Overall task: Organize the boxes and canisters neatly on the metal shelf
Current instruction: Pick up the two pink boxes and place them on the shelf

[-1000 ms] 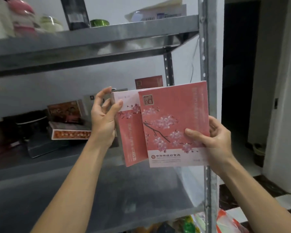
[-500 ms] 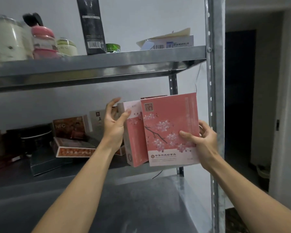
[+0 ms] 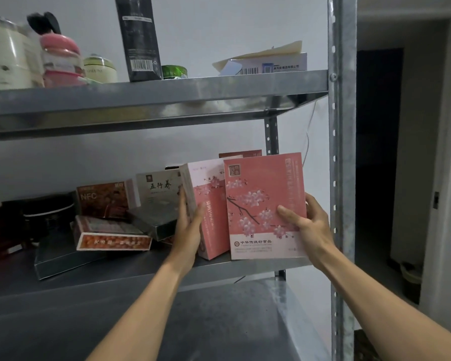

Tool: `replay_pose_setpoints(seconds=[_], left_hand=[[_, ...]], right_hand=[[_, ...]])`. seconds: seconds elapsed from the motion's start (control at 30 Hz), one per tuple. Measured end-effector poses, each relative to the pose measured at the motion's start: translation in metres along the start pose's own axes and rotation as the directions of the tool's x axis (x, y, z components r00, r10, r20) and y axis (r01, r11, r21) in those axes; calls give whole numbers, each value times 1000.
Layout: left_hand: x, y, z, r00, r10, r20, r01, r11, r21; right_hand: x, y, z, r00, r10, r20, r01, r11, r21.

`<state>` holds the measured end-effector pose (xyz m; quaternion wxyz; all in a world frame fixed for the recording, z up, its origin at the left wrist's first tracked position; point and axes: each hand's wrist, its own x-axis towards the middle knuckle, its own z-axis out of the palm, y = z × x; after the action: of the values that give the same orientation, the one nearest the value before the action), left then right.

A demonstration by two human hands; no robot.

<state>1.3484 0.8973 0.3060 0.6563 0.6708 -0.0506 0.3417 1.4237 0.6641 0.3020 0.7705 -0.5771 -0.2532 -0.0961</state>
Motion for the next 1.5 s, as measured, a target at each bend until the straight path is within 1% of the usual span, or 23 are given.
replay_pose_setpoints(seconds=[0.1,0.2,0.3,0.47,0.57,0.73,0.9,0.97,1.07,1.2,1.4,1.5], left_hand=[[2,1,0,999,13,42,-12,1000,-22],[1,0,-1,997,24,73,-24,1000,-5],[0,3,0,997,9,80,-9,1000,3],[-1,5,2,990,-28,140,27,1000,5],[-3,6,4,985,-34,170,35,999,-2],[-4,4,5,985,-19,174,20,1000,-6],[-6,2,9,990,17,142,-19,1000,8],[-5,2,17,991,20,131,-23,999,26],[-2,2,35,986,23,162,-31,998,47],[2,-2,59,980,17,200,-24,999,32],[5,-7,77,968,5,250,-19,998,55],[5,-12,84,962,21,273,-36,998,48]], right_hand=[[7,3,1,999,14,38,-14,1000,3],[11,7,3,996,27,81,-26,1000,-17],[12,11,11,992,55,113,-49,997,-53],[13,20,33,983,80,167,-66,994,-88],[13,24,41,980,97,176,-82,993,-89],[13,25,39,979,94,181,-75,991,-107],[12,24,36,984,66,163,-46,991,-123],[14,26,32,992,59,116,-42,989,-140],[19,28,21,998,54,36,-47,984,-170],[23,25,12,997,69,-28,-74,958,-276],[19,17,11,994,70,-84,-95,931,-353],[16,16,9,995,63,-71,-84,927,-365]])
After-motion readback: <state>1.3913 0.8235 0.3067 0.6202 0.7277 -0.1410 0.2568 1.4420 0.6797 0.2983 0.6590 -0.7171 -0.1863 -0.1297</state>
